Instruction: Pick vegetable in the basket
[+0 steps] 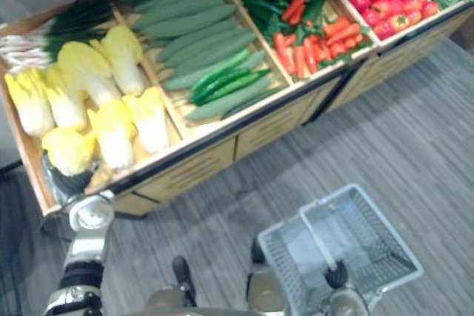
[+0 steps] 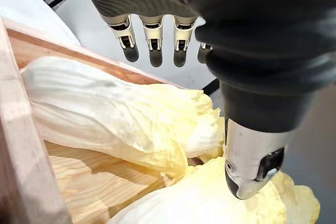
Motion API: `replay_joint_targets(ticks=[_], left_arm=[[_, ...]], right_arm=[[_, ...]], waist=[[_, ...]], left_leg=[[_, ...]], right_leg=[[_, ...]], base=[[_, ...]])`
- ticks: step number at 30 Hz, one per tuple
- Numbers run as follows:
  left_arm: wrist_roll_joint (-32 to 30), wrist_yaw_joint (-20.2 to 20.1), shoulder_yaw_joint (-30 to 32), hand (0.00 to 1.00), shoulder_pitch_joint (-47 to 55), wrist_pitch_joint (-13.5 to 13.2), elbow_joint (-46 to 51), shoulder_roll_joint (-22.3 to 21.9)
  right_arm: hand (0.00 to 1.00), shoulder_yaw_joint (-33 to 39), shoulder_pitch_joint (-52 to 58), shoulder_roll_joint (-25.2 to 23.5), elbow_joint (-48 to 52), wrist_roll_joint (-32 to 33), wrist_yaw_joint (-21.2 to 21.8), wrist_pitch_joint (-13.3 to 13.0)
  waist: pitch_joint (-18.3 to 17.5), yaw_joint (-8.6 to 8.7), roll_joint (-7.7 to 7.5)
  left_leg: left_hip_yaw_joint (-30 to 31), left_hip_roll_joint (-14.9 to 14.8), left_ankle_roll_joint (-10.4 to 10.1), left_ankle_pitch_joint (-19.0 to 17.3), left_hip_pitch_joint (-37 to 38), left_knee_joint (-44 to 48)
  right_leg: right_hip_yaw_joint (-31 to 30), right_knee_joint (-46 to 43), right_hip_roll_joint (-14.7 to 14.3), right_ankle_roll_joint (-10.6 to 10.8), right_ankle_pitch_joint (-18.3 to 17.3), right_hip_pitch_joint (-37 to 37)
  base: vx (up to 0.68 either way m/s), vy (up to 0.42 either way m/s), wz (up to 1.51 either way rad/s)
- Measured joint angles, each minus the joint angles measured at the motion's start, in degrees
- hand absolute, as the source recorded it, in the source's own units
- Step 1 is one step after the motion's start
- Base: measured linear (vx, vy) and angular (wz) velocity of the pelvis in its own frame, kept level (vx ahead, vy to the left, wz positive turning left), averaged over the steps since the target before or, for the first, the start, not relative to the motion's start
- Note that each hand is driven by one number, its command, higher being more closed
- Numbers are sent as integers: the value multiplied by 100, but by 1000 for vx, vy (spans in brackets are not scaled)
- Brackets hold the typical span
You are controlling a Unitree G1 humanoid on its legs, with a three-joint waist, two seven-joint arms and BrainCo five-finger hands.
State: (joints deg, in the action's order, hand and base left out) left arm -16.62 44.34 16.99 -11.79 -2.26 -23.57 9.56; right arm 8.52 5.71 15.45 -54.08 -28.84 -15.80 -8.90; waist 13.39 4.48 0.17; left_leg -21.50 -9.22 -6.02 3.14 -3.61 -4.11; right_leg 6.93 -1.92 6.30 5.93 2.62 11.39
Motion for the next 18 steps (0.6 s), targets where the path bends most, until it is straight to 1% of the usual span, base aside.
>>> replay_joint_targets(ticks=[6,11,13,18], left_arm=[[6,44,93,0,-267,29,-1,10],[4,62,154,0,-482,113,-113,21],[31,157,176,0,-547,123,-396,144],[60,311,412,0,-603,241,-475,198]], right_arm=[[100,-65,-114,19,14,-1,-4,-12],[100,-138,-153,36,16,-47,-22,-130],[100,-222,-227,38,19,-47,-25,-135],[100,-235,-270,34,14,-45,-27,-154]], waist=[[58,0,1],[151,0,-23],[202,3,-56],[274,-1,-92]], left_leg=[[3,4,-1,0,-19,-25],[8,12,-1,0,-20,-25],[-8,10,-4,-3,-61,-27],[-17,12,-4,-4,-120,-27]], right_leg=[[-56,13,-15,-3,23,55],[-61,11,-8,-3,23,56],[-105,-20,-12,-2,27,142],[-127,-9,-12,-2,41,216]], base=[[77,-7,-6],[16,-1,0],[-29,-1,-6],[-6,-2,-3]])
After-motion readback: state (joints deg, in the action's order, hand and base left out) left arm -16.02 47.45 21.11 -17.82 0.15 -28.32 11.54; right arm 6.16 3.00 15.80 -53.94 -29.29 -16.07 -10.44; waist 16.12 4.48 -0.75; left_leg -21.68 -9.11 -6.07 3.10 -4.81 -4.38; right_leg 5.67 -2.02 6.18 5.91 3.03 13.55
